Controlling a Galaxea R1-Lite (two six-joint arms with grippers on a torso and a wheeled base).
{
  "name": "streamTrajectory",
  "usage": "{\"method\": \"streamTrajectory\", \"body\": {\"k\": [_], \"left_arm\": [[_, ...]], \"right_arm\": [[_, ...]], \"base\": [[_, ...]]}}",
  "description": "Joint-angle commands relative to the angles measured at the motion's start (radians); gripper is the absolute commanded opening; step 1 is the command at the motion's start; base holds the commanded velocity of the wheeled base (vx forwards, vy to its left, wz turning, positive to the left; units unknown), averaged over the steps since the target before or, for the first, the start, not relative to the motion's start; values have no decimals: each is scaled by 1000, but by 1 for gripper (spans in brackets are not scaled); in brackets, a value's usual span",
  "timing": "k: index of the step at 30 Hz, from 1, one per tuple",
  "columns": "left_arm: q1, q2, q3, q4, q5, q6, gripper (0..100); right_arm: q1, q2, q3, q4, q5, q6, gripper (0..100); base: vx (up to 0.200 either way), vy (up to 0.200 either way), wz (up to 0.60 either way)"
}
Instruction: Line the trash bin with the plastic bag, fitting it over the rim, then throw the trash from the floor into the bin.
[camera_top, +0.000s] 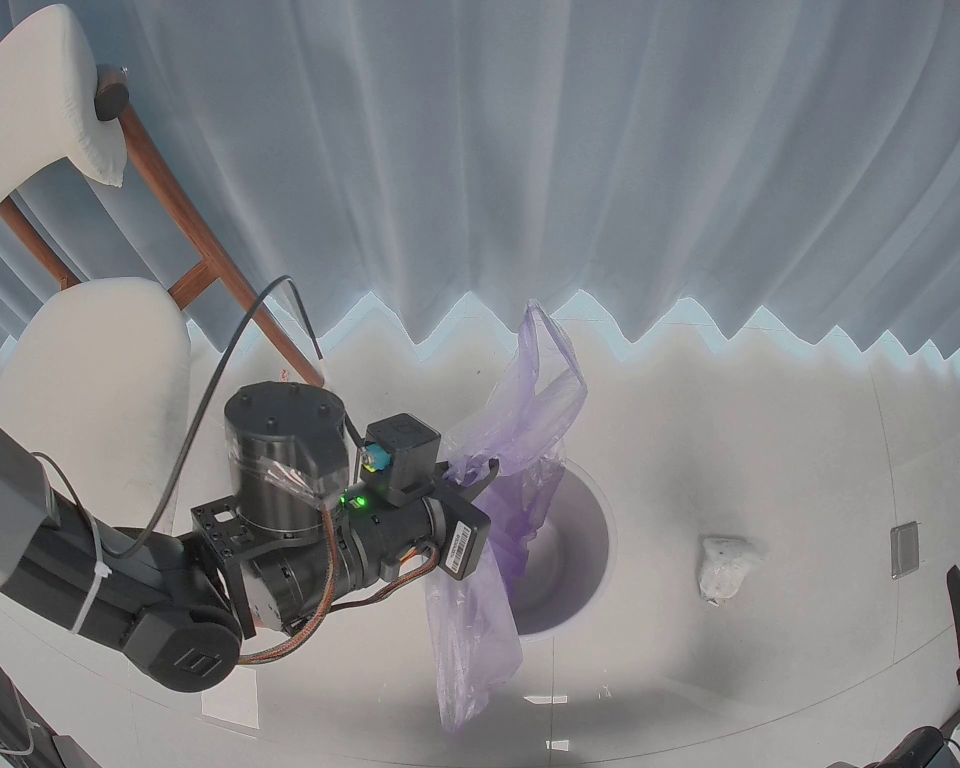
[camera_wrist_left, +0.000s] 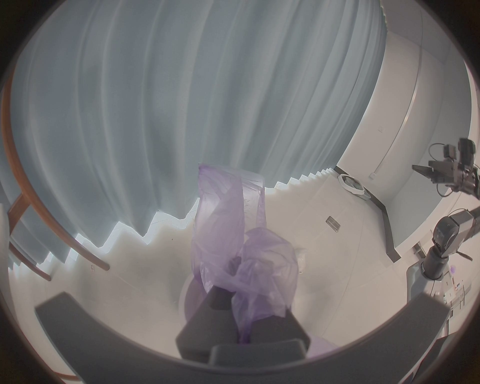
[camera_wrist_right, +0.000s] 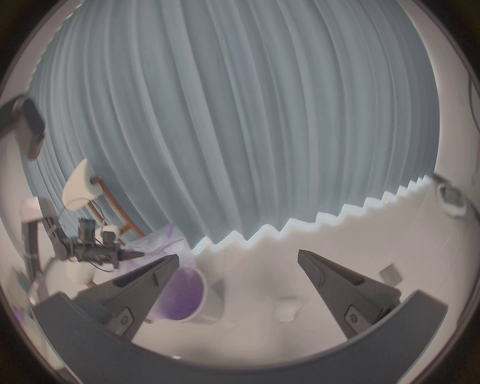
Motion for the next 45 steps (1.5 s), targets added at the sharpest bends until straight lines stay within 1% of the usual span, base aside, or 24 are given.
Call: {"method": "streamTrajectory", "body": {"k": [1, 2, 3, 4, 6, 7, 9, 11, 12, 14, 15, 17, 19, 20, 23, 26, 29, 30, 31, 33, 37, 41, 45], "left_arm": [[-4, -46, 42, -2, 14, 12, 0], [-4, -46, 42, -2, 14, 12, 0], [-4, -42, 39, -4, 14, 14, 0], [-6, -40, 37, -4, 14, 14, 0], [-6, -40, 37, -4, 14, 14, 0], [-15, -31, 34, -8, 13, 17, 0], [-33, -22, 32, -11, 14, 21, 0], [-36, -17, 31, -13, 16, 23, 0], [-43, -6, 22, -14, 16, 23, 0], [-55, 6, 6, -13, 17, 21, 0], [-56, 8, 5, -13, 17, 21, 0], [-76, 21, -4, -13, 17, 21, 0], [-76, 21, -4, -13, 17, 21, 0], [-92, 32, -6, -14, 17, 21, 0], [-93, 44, -17, -14, 17, 21, 0], [-93, 52, -24, -14, 17, 21, 0], [-96, 58, -31, -14, 17, 20, 0], [-101, 60, -31, -14, 17, 20, 0], [-102, 60, -31, -14, 17, 20, 0], [-104, 60, -31, -14, 19, 18, 0], [-109, 58, -31, -13, 31, 17, 0], [-121, 55, -29, -11, 44, 12, 0], [-125, 57, -31, -13, 44, 12, 0]], "right_arm": [[159, 350, -143, 33, 39, 224, 100], [159, 350, -143, 33, 39, 224, 100], [167, 458, -199, 39, 103, 330, 100], [168, 488, -212, 41, 118, 344, 100], [168, 488, -212, 41, 118, 344, 100], [168, 613, -256, 62, 161, 361, 100], [174, 689, -279, 64, 175, 358, 100], [191, 722, -287, 58, 177, 355, 100], [231, 775, -308, 53, 177, 355, 100], [265, 823, -342, 53, 177, 355, 100], [269, 829, -348, 53, 177, 355, 100], [311, 886, -402, 47, 177, 352, 100], [311, 886, -402, 47, 177, 352, 100], [323, 952, -453, 30, 177, 327, 100], [329, 1013, -494, 1, 175, 292, 100], [345, 1057, -525, -10, 174, 278, 100], [361, 1116, -546, -11, 170, 237, 100], [361, 1140, -549, -11, 170, 198, 100], [361, 1154, -551, -11, 169, 178, 100], [361, 1189, -566, -13, 164, 160, 100], [361, 1252, -640, -27, 160, 162, 100], [363, 1321, -732, -30, 141, 162, 100], [364, 1373, -764, -34, 121, 163, 100]], "base": [[0, 0, 0], [0, 0, 0], [0, 0, 0], [0, 0, 0], [0, 0, 0], [0, 0, 0], [0, 0, 0], [0, 0, 0], [0, 0, 0], [0, 0, 0], [0, 0, 0], [0, 0, 0], [0, 0, 0], [0, 0, 0], [0, 0, 0], [0, 0, 0], [0, 0, 0], [0, 0, 0], [0, 0, 0], [0, 0, 0], [0, 0, 0], [0, 0, 0], [0, 0, 0]]}}
